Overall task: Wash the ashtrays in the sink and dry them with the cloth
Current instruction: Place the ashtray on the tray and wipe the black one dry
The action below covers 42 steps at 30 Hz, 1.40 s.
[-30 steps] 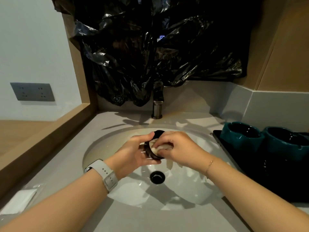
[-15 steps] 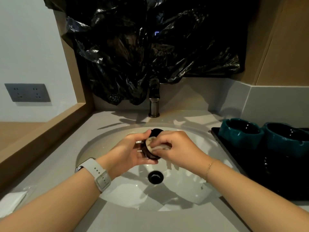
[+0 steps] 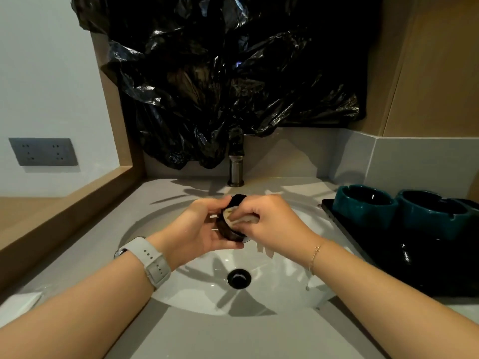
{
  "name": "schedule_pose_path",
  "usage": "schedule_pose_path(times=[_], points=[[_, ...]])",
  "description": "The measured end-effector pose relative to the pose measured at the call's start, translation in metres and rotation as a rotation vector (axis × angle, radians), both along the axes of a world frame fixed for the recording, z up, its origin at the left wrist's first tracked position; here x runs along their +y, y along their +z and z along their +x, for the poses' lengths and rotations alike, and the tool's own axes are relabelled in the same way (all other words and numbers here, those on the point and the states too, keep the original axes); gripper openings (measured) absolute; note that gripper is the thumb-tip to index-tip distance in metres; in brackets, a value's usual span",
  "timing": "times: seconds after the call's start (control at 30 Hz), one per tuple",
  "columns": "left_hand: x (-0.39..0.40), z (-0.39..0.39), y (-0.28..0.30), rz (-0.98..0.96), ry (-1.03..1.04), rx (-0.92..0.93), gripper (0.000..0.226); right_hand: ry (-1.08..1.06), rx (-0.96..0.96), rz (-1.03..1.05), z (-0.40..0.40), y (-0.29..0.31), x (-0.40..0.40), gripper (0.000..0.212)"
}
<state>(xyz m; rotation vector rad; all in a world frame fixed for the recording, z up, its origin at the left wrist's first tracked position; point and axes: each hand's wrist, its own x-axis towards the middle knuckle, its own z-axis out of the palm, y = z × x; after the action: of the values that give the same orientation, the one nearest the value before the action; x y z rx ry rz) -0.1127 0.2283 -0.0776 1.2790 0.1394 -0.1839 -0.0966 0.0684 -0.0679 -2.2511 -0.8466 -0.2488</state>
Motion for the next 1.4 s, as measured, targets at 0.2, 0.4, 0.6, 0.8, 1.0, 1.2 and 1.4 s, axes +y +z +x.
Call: schedule_pose_path(times=[0.2,0.4,0.6,0.8,1.0,1.2,1.4], points=[[-0.011,0.001,-0.001,-0.006,0.019,0.005,0.030,-0.328,-0.135,-0.261,0.000,0.005,0.008,0.022],[-0.001,0.002,0.006,-0.087,0.071,0.043,0.033,-0.063,-0.125,0.008,0.001,0.008,0.017,0.022],[-0.003,-0.003,0.001,0.001,0.062,0.053,0.029,-0.135,0.032,-0.190,0.001,0.015,0.013,0.015],[0.000,-0.003,0.002,-0.056,0.084,-0.013,0.035,-0.303,0.183,0.495,0.006,0.031,-0.029,0.010],[0.000,-0.004,0.003,-0.091,0.032,-0.062,0.032,-0.237,0.553,0.793,0.023,0.013,-0.023,0.004],[-0.006,-0.002,0.001,-0.197,0.032,-0.033,0.041,-0.048,0.635,0.644,0.014,-0.002,-0.008,0.004],[-0.012,-0.007,0.005,-0.194,0.044,-0.020,0.038,-0.064,0.532,0.570,0.010,-0.002,-0.006,0.022]])
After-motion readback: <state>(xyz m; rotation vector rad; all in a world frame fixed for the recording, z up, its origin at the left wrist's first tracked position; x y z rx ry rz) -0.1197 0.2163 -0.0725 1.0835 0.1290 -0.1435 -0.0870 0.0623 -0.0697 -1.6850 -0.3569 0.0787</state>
